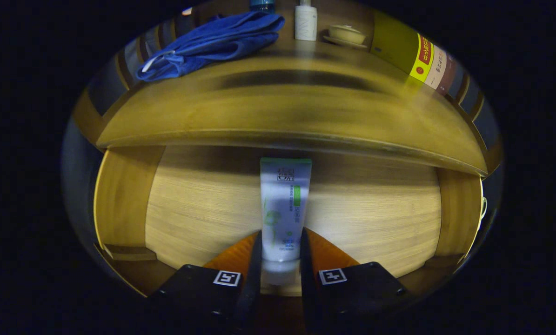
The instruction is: Pull open the drawer, take out the items inside it, and place them on the countertop above the cabinet.
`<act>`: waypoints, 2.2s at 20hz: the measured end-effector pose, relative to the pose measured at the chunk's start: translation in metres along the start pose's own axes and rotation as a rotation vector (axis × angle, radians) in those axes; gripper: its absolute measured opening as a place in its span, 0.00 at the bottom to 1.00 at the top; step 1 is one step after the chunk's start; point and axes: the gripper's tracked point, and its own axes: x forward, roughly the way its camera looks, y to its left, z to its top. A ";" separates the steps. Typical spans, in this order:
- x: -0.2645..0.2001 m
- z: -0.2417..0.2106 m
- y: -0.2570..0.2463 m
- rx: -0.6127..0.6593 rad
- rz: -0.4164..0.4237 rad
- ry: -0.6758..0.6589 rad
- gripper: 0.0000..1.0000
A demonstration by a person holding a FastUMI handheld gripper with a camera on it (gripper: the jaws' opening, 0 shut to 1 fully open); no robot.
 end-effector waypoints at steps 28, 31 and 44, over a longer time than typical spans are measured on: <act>-0.345 0.166 0.103 -0.075 0.169 -0.118 0.47; -0.362 0.247 0.063 -0.062 0.070 -0.220 0.46; -0.238 0.362 0.006 0.051 -0.039 -0.214 0.47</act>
